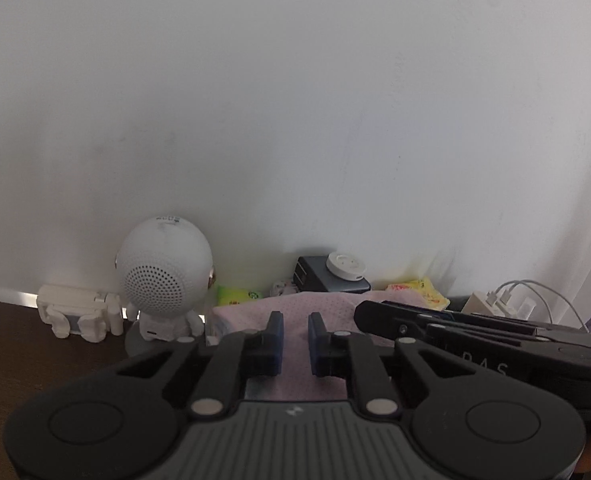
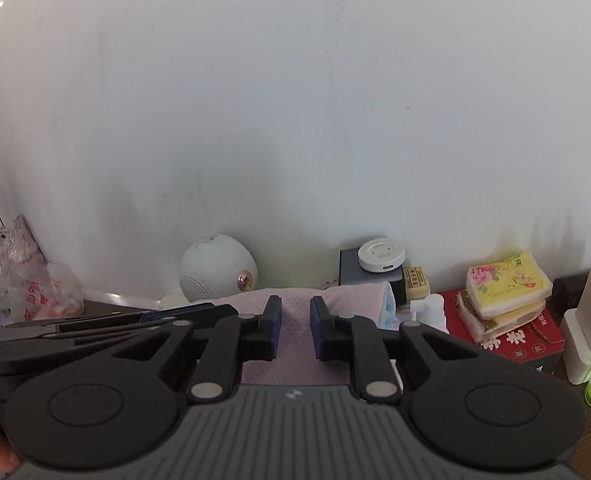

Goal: Fold clothes
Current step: 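Set the bundle on top of the clothes stack and open both grippers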

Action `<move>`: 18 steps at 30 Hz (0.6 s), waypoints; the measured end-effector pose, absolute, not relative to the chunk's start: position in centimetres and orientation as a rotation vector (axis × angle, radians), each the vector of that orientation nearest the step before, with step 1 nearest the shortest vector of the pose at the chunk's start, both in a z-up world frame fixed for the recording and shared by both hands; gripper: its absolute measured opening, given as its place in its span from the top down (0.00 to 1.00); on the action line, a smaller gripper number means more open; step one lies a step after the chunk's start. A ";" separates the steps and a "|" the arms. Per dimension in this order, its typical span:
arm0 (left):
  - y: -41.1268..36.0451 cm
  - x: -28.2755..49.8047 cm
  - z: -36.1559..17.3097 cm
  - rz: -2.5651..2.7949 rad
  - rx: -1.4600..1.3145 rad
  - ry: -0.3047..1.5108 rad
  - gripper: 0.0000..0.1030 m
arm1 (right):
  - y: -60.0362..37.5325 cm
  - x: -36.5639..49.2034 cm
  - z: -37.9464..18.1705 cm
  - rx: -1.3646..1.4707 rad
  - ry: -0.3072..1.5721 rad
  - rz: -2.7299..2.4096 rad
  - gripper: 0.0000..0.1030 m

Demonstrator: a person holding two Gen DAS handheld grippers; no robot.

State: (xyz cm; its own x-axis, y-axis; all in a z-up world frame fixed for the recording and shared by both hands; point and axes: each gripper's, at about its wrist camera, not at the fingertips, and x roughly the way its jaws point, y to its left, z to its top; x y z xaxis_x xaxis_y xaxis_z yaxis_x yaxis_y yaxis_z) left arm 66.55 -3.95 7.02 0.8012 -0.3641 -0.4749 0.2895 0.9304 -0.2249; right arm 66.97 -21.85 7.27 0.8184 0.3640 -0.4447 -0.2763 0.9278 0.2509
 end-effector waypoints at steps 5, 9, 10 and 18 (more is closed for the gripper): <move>-2.8 64.5 8.4 -0.355 -0.182 0.457 0.63 | -22.4 65.6 8.5 0.186 0.449 0.360 0.83; -1.7 61.0 10.4 -0.343 -0.164 0.366 0.21 | -23.6 62.3 10.5 0.208 0.367 0.369 0.60; -1.5 59.9 10.7 -0.328 -0.154 0.351 0.10 | -23.8 61.5 10.8 0.197 0.357 0.360 0.56; -0.9 51.1 10.5 -0.212 -0.049 0.339 0.00 | -23.9 52.7 10.6 0.114 0.331 0.320 0.01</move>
State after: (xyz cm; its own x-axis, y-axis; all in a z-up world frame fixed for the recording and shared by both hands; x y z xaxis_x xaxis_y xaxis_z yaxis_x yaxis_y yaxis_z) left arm 51.10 -0.90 10.51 0.9212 -0.2144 -0.3245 0.1980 0.9767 -0.0834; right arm 52.69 -23.88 10.62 0.8959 0.3269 -0.3008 -0.2899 0.9433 0.1617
